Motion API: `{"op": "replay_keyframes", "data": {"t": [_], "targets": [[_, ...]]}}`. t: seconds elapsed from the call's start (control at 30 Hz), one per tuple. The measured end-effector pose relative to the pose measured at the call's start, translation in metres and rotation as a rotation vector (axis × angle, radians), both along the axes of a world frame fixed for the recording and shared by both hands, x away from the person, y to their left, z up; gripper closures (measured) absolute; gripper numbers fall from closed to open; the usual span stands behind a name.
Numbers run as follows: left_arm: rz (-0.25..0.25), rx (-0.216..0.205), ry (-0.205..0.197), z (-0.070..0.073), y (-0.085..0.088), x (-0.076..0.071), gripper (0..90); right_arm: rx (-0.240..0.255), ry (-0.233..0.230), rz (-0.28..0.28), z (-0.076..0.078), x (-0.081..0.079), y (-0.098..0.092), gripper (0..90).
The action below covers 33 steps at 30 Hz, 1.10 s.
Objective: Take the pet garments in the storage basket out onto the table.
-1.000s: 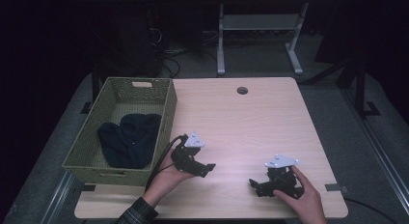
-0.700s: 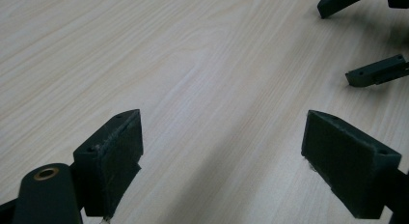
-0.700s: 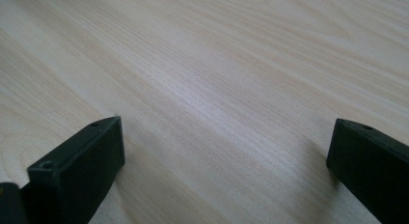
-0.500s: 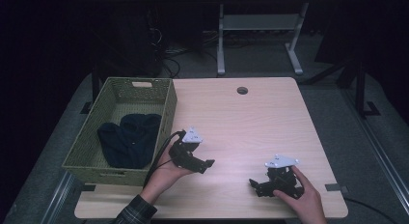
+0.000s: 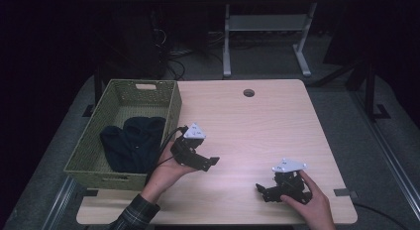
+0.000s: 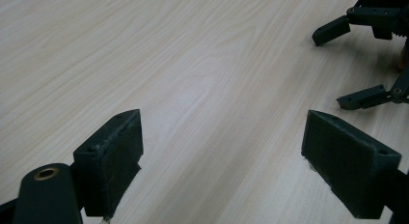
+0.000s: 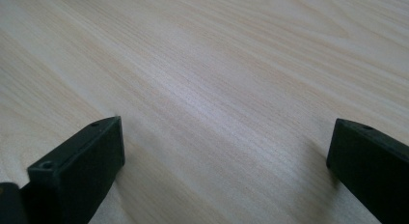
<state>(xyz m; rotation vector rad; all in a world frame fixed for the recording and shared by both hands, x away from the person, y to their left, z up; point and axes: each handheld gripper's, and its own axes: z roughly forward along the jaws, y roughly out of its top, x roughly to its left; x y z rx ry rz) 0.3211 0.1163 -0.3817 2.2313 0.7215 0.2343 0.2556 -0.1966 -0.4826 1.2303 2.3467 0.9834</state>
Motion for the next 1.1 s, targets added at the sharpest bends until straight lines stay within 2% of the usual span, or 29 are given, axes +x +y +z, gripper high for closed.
{"op": "replay_keyframes", "data": {"t": [0.8,0.93,1.1], "targets": [[-0.007,-0.011,-0.01,0.027,0.007,0.011,14.2,0.0,0.0,0.0,0.0,0.0,0.0,0.0],[-0.01,-0.003,-0.01,0.029,0.012,0.011,14.2,0.0,0.0,0.0,0.0,0.0,0.0,0.0],[0.008,-0.018,-0.009,0.032,0.022,0.012,14.2,0.0,0.001,0.0,0.0,0.0,0.0,0.0]]}}
